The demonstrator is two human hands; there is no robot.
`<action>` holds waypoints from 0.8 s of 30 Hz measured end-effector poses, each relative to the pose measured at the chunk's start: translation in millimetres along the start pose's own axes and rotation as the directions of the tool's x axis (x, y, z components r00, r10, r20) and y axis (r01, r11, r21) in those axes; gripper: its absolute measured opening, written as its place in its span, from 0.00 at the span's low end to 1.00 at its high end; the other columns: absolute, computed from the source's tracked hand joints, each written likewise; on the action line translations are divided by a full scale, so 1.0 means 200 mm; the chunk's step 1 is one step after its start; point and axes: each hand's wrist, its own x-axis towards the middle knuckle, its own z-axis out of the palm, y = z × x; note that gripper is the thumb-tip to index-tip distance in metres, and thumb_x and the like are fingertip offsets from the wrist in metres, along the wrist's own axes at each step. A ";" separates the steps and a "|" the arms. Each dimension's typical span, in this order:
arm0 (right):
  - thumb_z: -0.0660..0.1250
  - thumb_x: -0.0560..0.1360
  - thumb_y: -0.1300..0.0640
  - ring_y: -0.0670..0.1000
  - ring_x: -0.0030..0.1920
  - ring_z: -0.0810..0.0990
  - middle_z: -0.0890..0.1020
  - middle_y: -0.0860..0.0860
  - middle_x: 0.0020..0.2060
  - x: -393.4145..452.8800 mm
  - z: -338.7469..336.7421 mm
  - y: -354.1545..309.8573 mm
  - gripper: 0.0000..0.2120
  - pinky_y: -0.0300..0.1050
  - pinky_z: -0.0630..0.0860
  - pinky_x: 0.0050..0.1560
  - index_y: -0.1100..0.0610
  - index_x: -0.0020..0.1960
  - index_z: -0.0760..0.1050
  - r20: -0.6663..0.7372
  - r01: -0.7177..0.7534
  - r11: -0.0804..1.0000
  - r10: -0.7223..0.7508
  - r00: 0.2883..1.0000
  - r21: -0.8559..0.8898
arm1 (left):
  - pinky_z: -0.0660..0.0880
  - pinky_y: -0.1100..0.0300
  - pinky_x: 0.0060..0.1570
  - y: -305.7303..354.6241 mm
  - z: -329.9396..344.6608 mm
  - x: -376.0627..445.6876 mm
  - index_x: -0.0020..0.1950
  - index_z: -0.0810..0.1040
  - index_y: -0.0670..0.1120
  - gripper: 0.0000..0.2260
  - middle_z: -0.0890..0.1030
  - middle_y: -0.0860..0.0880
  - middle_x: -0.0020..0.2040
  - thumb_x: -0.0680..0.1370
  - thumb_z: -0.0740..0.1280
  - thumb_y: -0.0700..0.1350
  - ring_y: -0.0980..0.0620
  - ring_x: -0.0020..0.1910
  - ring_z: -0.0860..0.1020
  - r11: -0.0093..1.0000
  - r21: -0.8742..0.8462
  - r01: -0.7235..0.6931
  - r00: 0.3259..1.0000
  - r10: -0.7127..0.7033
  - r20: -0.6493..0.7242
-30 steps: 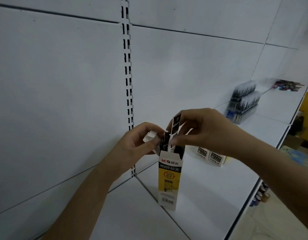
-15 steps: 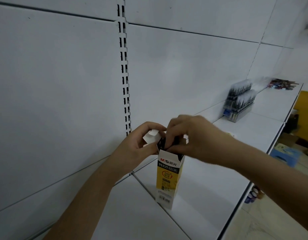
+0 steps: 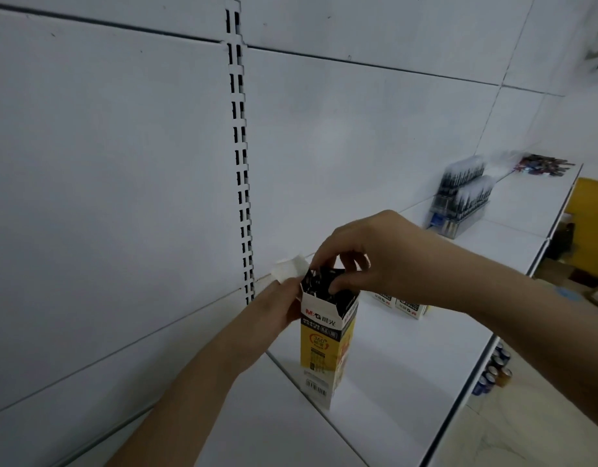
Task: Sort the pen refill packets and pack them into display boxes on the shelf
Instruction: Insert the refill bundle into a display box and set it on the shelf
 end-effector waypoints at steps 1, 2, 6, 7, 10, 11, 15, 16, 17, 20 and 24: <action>0.72 0.73 0.51 0.39 0.40 0.77 0.81 0.41 0.40 0.00 0.00 -0.01 0.09 0.36 0.76 0.41 0.45 0.53 0.79 -0.002 -0.007 1.000 0.007 1.000 -0.019 | 0.74 0.52 0.59 -0.02 0.01 0.01 0.54 0.83 0.52 0.16 0.85 0.48 0.52 0.79 0.59 0.58 0.44 0.60 0.79 0.999 -0.045 0.031 1.000 -0.031 0.000; 0.72 0.74 0.51 0.40 0.40 0.78 0.82 0.42 0.40 0.00 0.00 -0.01 0.08 0.37 0.77 0.41 0.46 0.52 0.78 -0.004 -0.019 0.999 0.019 1.000 -0.040 | 0.72 0.49 0.63 -0.03 0.03 0.01 0.55 0.84 0.53 0.19 0.84 0.47 0.55 0.77 0.59 0.60 0.45 0.62 0.78 0.995 -0.082 0.055 0.998 -0.055 0.002; 0.68 0.76 0.49 0.42 0.43 0.76 0.80 0.41 0.42 -0.02 -0.01 -0.03 0.03 0.43 0.78 0.45 0.46 0.49 0.78 -0.015 -0.054 0.982 0.052 0.999 -0.183 | 0.65 0.43 0.72 -0.07 0.08 0.01 0.57 0.83 0.53 0.22 0.83 0.45 0.59 0.77 0.57 0.63 0.48 0.64 0.77 0.981 -0.174 0.085 0.996 -0.080 0.037; 0.68 0.76 0.49 0.42 0.44 0.75 0.80 0.40 0.43 -0.03 -0.01 -0.03 0.03 0.44 0.78 0.46 0.46 0.49 0.79 -0.035 -0.041 0.980 0.034 0.999 -0.197 | 0.64 0.42 0.72 -0.07 0.09 0.01 0.57 0.84 0.52 0.24 0.83 0.43 0.59 0.76 0.57 0.64 0.46 0.64 0.78 0.980 -0.183 0.083 0.996 -0.077 0.038; 0.70 0.75 0.52 0.41 0.45 0.72 0.78 0.40 0.45 -0.03 -0.04 -0.06 0.03 0.44 0.77 0.46 0.48 0.47 0.82 -0.073 0.040 0.980 -0.055 0.996 -0.193 | 0.66 0.39 0.70 -0.07 0.11 0.00 0.56 0.84 0.49 0.28 0.83 0.40 0.58 0.73 0.58 0.67 0.41 0.62 0.78 0.975 -0.207 0.083 0.996 -0.076 0.043; 0.69 0.76 0.52 0.41 0.45 0.73 0.79 0.40 0.46 -0.04 -0.06 -0.09 0.04 0.44 0.77 0.46 0.48 0.49 0.82 -0.042 0.047 0.974 -0.058 0.997 -0.221 | 0.69 0.42 0.68 -0.07 0.12 0.01 0.53 0.85 0.51 0.25 0.84 0.42 0.55 0.75 0.57 0.66 0.44 0.60 0.80 0.978 -0.194 0.072 0.997 -0.074 -0.003; 0.63 0.79 0.48 0.47 0.45 0.81 0.81 0.44 0.47 -0.09 0.01 -0.15 0.08 0.40 0.72 0.33 0.47 0.57 0.76 -0.007 0.054 0.890 -0.064 0.998 -0.453 | 0.75 0.50 0.56 -0.07 0.15 0.00 0.46 0.81 0.49 0.23 0.84 0.46 0.42 0.84 0.49 0.56 0.53 0.47 0.81 0.993 -0.115 0.005 0.988 -0.022 -0.152; 0.64 0.79 0.48 0.47 0.43 0.81 0.82 0.44 0.46 -0.10 0.03 -0.16 0.08 0.38 0.68 0.29 0.46 0.57 0.75 -0.033 0.004 0.883 -0.023 0.999 -0.469 | 0.74 0.50 0.56 -0.07 0.16 -0.01 0.45 0.79 0.48 0.23 0.84 0.46 0.42 0.84 0.49 0.56 0.52 0.46 0.81 0.995 -0.099 0.009 0.983 -0.027 -0.180; 0.63 0.80 0.48 0.48 0.43 0.81 0.82 0.44 0.47 -0.10 0.04 -0.16 0.09 0.38 0.68 0.30 0.46 0.59 0.72 -0.064 -0.072 0.887 0.048 0.997 -0.455 | 0.74 0.50 0.56 -0.07 0.17 -0.01 0.45 0.79 0.48 0.23 0.84 0.45 0.42 0.84 0.49 0.57 0.52 0.46 0.82 0.996 -0.089 0.025 0.977 -0.043 -0.209; 0.56 0.82 0.49 0.49 0.44 0.79 0.81 0.45 0.47 -0.11 0.03 -0.12 0.10 0.44 0.76 0.42 0.46 0.60 0.72 -0.102 -0.271 0.880 0.251 0.963 -0.391 | 0.76 0.58 0.49 -0.09 0.20 -0.01 0.47 0.80 0.48 0.23 0.85 0.49 0.40 0.83 0.49 0.58 0.59 0.41 0.82 0.994 -0.093 0.057 0.966 -0.079 -0.248; 0.60 0.80 0.50 0.41 0.30 0.69 0.80 0.41 0.39 -0.08 0.00 -0.11 0.11 0.41 0.76 0.40 0.42 0.59 0.77 -0.066 -0.273 0.937 0.265 0.962 -0.216 | 0.73 0.62 0.41 -0.10 0.22 -0.02 0.52 0.81 0.50 0.23 0.84 0.55 0.35 0.84 0.48 0.56 0.62 0.35 0.82 0.992 -0.120 0.029 0.963 -0.060 -0.262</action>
